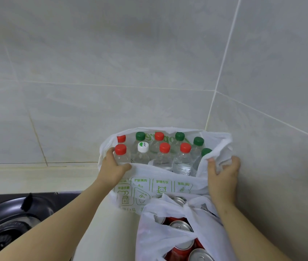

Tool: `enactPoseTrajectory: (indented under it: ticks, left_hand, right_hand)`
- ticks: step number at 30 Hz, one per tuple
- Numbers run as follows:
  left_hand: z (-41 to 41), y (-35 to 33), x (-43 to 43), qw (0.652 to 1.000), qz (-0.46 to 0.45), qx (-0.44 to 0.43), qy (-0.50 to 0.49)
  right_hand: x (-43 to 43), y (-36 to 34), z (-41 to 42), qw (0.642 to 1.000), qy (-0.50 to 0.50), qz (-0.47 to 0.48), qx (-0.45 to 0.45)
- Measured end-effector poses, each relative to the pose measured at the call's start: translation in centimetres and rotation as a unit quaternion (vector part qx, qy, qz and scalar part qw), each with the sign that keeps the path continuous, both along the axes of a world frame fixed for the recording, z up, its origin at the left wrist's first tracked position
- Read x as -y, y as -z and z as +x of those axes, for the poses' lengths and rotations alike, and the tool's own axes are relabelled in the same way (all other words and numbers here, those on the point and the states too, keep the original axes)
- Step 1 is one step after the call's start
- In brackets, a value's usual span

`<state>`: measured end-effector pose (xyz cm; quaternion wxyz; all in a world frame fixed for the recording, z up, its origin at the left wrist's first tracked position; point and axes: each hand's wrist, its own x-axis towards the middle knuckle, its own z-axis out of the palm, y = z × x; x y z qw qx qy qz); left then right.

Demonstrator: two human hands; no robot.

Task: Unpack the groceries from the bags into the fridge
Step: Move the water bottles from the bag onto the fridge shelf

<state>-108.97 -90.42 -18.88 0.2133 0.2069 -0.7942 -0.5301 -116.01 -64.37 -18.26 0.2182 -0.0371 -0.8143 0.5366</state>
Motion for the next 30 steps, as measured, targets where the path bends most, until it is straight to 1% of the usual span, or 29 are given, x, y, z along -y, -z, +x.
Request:
enactPoseTrajectory:
  ticks: [2, 5, 7, 10, 11, 14, 15, 17, 18, 21, 23, 25, 27, 30]
  left_hand:
    - [0.1, -0.5, -0.4, 1.0, 0.015, -0.027, 0.0]
    - [0.1, -1.0, -0.8, 0.999, 0.015, -0.046, -0.008]
    - [0.0, -1.2, -1.0, 0.999, -0.007, -0.035, -0.027]
    - [-0.2, -1.5, -1.5, 0.997, -0.069, -0.003, -0.047]
    - [-0.3, -1.7, -1.8, 0.994, -0.089, 0.001, -0.055]
    - [-0.4, -2.2, -2.4, 0.984, -0.142, -0.001, -0.108]
    - [-0.4, -2.3, -2.6, 0.978, -0.167, 0.001, -0.125]
    - [-0.6, -2.6, -3.2, 0.96, -0.242, 0.007, -0.141]
    - [-0.8, -2.7, -3.7, 0.948, -0.287, 0.004, -0.137]
    - [-1.7, -3.1, -5.3, 0.918, -0.386, -0.032, -0.084]
    - [-2.3, -3.5, -6.7, 0.904, -0.425, -0.034, -0.023]
    - [-2.8, -3.9, -8.0, 0.889, -0.454, -0.037, 0.04]
    - [-3.4, -4.2, -9.1, 0.874, -0.476, -0.025, 0.097]
    - [-4.3, -4.5, -10.4, 0.856, -0.496, -0.005, 0.144]
  right_hand:
    - [0.1, -0.4, 0.3, 0.998, -0.013, 0.05, -0.039]
    - [0.1, -0.9, 0.8, 0.986, -0.014, 0.164, -0.04]
    - [0.1, -1.3, 0.9, 0.974, -0.03, 0.221, -0.032]
    - [0.2, -1.4, 0.2, 0.952, -0.052, 0.303, 0.01]
    - [0.2, -1.2, -0.1, 0.954, -0.052, 0.296, 0.015]
    - [-0.1, -0.2, -0.7, 0.981, -0.045, 0.189, 0.0]
    - [-0.3, 0.0, -0.8, 0.985, -0.033, 0.172, 0.007]
    - [-1.0, 0.2, -0.8, 0.981, -0.017, 0.188, 0.039]
    - [-1.3, 0.4, -0.8, 0.973, -0.019, 0.223, 0.062]
    - [-2.1, 0.8, -0.9, 0.927, -0.055, 0.34, 0.146]
    - [-2.1, 0.7, -0.9, 0.907, -0.066, 0.373, 0.183]
    - [-1.9, 0.4, -0.9, 0.913, -0.056, 0.357, 0.19]
    - [-1.6, 0.0, -0.7, 0.93, -0.046, 0.318, 0.179]
    - [-1.4, -0.5, -0.4, 0.949, -0.021, 0.281, 0.14]
